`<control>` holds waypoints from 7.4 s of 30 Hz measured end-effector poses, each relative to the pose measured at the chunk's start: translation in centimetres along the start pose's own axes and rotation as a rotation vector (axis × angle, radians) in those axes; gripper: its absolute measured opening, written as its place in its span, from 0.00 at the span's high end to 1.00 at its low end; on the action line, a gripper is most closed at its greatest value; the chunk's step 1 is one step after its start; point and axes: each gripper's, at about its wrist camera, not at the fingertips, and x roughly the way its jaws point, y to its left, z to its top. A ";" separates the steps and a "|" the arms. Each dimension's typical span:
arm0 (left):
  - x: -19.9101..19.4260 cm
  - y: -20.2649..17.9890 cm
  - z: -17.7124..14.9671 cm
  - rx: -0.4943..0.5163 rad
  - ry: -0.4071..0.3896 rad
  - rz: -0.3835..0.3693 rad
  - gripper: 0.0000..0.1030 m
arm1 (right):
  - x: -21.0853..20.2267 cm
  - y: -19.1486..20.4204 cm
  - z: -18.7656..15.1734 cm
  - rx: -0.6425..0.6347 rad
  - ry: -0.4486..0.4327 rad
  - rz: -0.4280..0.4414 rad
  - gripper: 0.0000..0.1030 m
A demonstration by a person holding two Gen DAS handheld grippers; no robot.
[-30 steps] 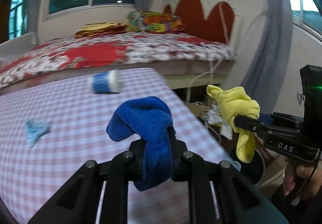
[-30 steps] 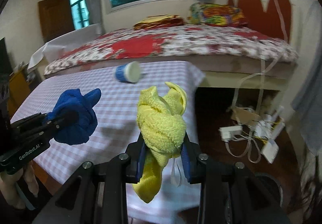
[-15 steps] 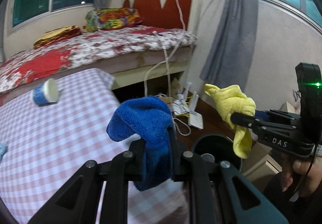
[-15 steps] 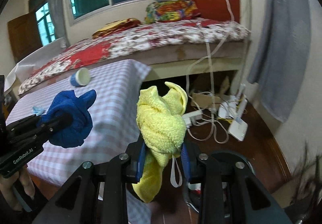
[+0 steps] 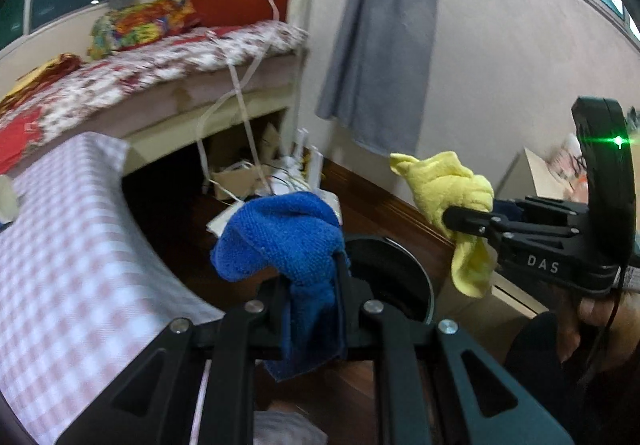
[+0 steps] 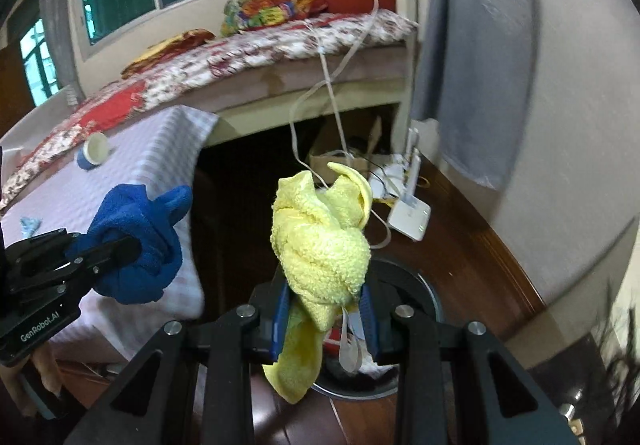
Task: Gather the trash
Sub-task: 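Carry the blue cloth and yellow cloth over the black bin, then open both tools to drop the cloths into the bin, then move both tools back toward the table, then grasp the light-blue mask with the left tool while the right tool grasps the blue-and-white cup, then carry the light-blue mask and blue-and-white cup over the black bin, then open both tools to drop the mask and cup into the bin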
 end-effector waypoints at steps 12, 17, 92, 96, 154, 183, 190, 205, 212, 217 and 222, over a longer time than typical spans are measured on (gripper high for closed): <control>6.8 -3.0 -1.4 0.043 0.159 -0.093 0.83 | 3.7 -4.9 -4.3 0.050 0.126 -0.037 0.68; 10.0 -3.7 -1.9 0.058 0.220 -0.136 0.83 | 6.5 -6.1 -5.8 0.024 0.198 -0.011 0.68; -19.0 24.8 -9.3 -0.470 -0.120 0.742 0.01 | 3.6 30.8 9.0 -0.413 -0.094 0.351 0.00; -20.7 29.4 -11.8 -0.551 -0.106 0.799 0.02 | 5.6 35.0 10.0 -0.462 -0.084 0.390 0.00; -17.5 30.7 -7.7 -0.459 -0.140 0.487 0.65 | 5.4 37.5 9.6 -0.520 -0.149 0.356 0.97; -8.7 9.8 0.8 -0.130 -0.123 0.155 0.65 | -3.7 11.5 2.8 -0.196 -0.165 0.071 0.97; -5.1 5.8 1.4 -0.074 -0.078 0.092 0.65 | -2.7 5.7 0.7 -0.130 -0.122 0.013 0.97; 3.9 -2.1 1.5 0.040 0.052 -0.047 0.65 | -0.1 -2.4 -4.0 -0.073 -0.026 -0.009 0.97; 7.9 -3.8 0.5 0.062 0.128 -0.062 0.65 | 2.3 -3.8 -5.4 -0.091 0.038 0.026 0.97; 10.9 -3.5 -0.6 0.017 0.205 -0.097 0.65 | 4.9 -4.4 -6.6 -0.128 0.113 0.066 0.97; 13.1 -3.4 -1.3 -0.009 0.253 -0.122 0.65 | 7.4 -4.5 -7.6 -0.208 0.166 0.096 0.97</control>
